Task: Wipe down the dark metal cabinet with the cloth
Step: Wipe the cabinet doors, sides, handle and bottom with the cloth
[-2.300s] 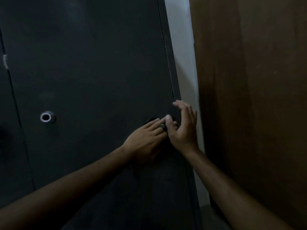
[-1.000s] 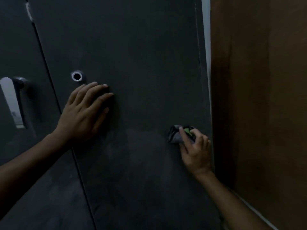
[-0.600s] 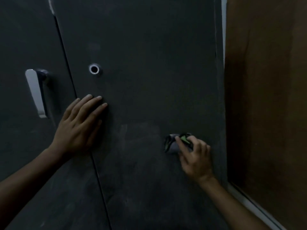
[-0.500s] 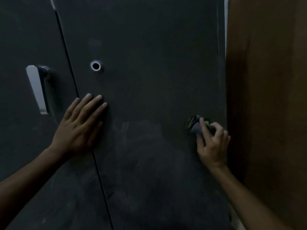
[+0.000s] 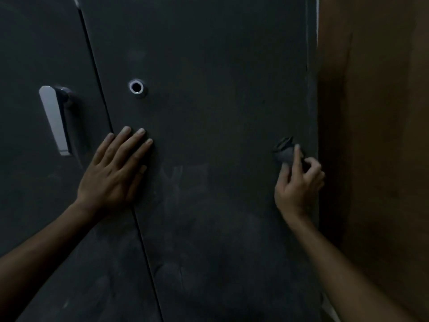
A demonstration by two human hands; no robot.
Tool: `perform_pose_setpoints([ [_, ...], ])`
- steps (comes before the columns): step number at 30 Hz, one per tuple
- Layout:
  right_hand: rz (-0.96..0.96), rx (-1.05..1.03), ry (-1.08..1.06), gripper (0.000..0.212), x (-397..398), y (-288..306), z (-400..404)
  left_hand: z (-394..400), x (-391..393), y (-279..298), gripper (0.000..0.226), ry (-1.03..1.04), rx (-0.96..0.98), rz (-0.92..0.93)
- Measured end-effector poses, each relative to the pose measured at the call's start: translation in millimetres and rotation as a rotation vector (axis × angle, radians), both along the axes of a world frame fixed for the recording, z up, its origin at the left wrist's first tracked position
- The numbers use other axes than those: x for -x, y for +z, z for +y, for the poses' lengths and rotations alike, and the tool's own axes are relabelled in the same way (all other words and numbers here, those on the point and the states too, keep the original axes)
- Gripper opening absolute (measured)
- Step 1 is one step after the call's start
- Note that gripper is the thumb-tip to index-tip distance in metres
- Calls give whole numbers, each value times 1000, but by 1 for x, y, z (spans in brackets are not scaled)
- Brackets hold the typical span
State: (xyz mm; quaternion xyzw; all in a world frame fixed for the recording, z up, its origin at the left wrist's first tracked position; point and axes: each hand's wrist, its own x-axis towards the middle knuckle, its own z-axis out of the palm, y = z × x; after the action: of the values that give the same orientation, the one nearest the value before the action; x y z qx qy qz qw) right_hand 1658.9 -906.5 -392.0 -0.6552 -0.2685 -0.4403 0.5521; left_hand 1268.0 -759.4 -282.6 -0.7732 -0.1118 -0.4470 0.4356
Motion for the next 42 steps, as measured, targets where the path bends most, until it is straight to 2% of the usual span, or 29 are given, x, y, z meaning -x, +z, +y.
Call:
perform_pose_setpoints([
  [1, 107, -74, -33, 52, 8, 21, 9, 1, 0, 0, 54, 3, -1, 1],
  [2, 112, -94, -45, 52, 22, 36, 18, 2, 0, 0, 55, 6, -3, 0],
  [4, -118, 5, 15, 54, 48, 32, 30, 3, 1, -1, 55, 14, -4, -1],
  [6, -370, 169, 76, 54, 56, -8, 26, 2, 2, -1, 55, 15, -2, 0],
  [7, -417, 223, 90, 53, 49, -28, 17, 2, 1, 0, 56, 16, 1, 1],
  [8, -390, 248, 86, 54, 37, -43, 5, 1, 1, 0, 56, 16, 4, 2],
  [10, -157, 176, 35, 55, 12, -41, -14, 1, 0, -1, 56, 15, 1, -4],
  [12, 119, 48, 8, 55, 0, -5, -14, 2, 0, -2, 56, 21, 2, 2],
  [13, 198, -3, 4, 55, -1, 18, -8, 3, 0, -3, 56, 22, 2, 4],
  [14, 228, -27, 4, 56, 6, 37, -1, 3, 0, -3, 56, 23, -2, 5],
  [16, 139, 1, 11, 58, 26, 46, 8, 4, 0, -3, 56, 29, -6, 2],
  [19, -30, 146, 63, 62, 43, -20, 2, 3, 1, -2, 57, 30, -2, 0],
  [20, -7, 173, 68, 61, 43, -48, -6, 2, 0, -2, 57, 32, 1, 1],
  [22, 172, 178, 90, 60, 42, -85, -22, 0, 1, -2, 57, 36, 3, 4],
  [24, 391, 114, 140, 60, 43, -80, -26, -2, 1, -2, 56, 35, 2, -2],
  [26, 485, 44, 154, 61, 43, -49, -15, -6, -2, -5, 55, 41, 7, -36],
  [29, 240, 69, 127, 62, 53, -7, 1, -12, -13, -13, 56, 22, 51, -112],
  [32, -9, 209, 109, 62, 54, -43, -7, -12, -18, -18, 59, 9, 88, -118],
  [33, -10, 256, 87, 61, 52, -70, -15, -10, -18, -20, 61, 14, 88, -109],
  [35, 136, 289, 86, 61, 50, -110, -31, -5, -18, -20, 65, 24, 74, -101],
  [38, 466, 187, 139, 63, 54, -92, -27, 0, -19, -21, 68, 25, 63, -104],
  [40, 425, 109, 134, 65, 58, -42, -12, 2, -17, -23, 69, 30, 58, -107],
  [42, 224, 90, 113, 66, 77, 6, 4, 3, -16, -23, 69, 41, 58, -104],
])
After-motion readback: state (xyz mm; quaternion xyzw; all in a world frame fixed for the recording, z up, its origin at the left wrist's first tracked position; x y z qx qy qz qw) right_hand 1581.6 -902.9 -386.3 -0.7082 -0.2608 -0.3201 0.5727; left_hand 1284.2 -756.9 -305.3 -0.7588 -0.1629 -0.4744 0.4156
